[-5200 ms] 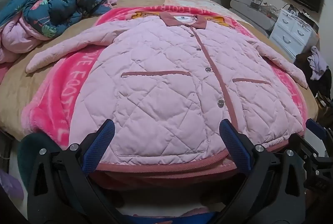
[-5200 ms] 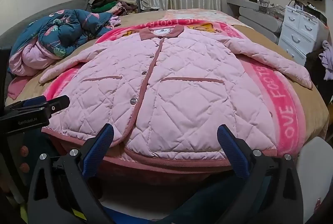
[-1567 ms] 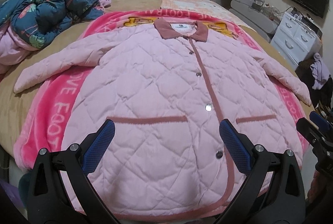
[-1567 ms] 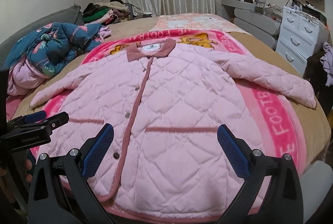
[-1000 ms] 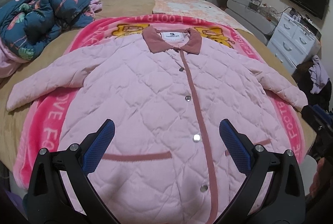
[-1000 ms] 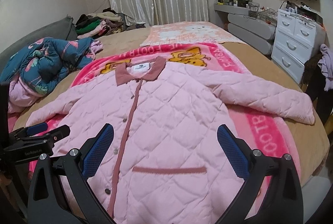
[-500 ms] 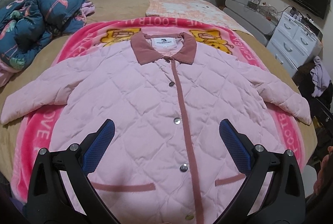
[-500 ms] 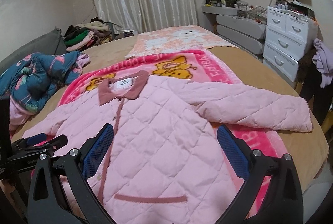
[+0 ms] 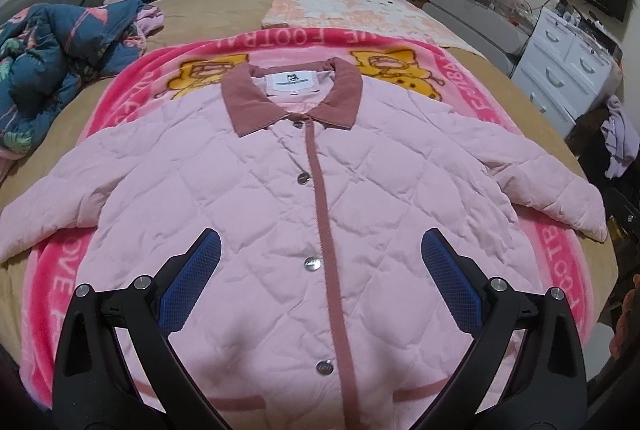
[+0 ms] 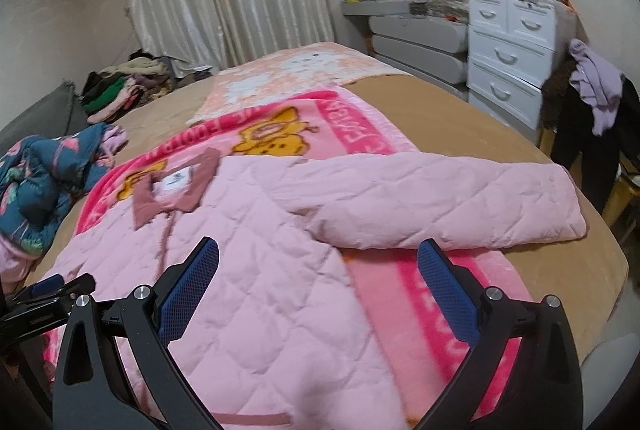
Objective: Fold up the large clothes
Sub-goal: 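Move the right tool toward the sleeve cuff nearest it, then close the right tool on the pink sleeve cuff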
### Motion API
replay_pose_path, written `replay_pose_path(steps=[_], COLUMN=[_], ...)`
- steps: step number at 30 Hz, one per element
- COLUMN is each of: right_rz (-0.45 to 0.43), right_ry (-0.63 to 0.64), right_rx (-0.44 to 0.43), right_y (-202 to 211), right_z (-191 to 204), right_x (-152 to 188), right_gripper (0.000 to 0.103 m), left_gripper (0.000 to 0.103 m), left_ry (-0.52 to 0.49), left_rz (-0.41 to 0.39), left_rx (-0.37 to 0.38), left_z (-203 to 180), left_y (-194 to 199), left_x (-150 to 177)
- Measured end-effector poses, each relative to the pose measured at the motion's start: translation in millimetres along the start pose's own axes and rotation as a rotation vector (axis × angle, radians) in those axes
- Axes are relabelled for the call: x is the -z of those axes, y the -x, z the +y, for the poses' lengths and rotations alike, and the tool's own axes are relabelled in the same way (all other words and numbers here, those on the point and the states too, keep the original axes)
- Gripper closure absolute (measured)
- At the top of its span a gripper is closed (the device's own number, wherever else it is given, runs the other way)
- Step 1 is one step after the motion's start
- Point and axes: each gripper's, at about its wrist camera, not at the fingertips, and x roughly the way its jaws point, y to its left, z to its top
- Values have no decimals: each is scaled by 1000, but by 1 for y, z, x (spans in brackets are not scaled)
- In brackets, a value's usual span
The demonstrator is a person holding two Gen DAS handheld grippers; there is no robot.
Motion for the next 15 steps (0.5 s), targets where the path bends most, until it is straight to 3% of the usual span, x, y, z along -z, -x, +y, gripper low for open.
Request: replay_pose_path(steps=[15], right_rz=[79], right_ry=[-262], right_rx=[150], right_y=[-58], right_z=[-111], right_x=[8], right_gripper=[4], left_gripper=[9], left_ry=[-68], left_rz=[74], left_rx=[-22], left_z=[-34], left_y=[-60], left_x=[-7])
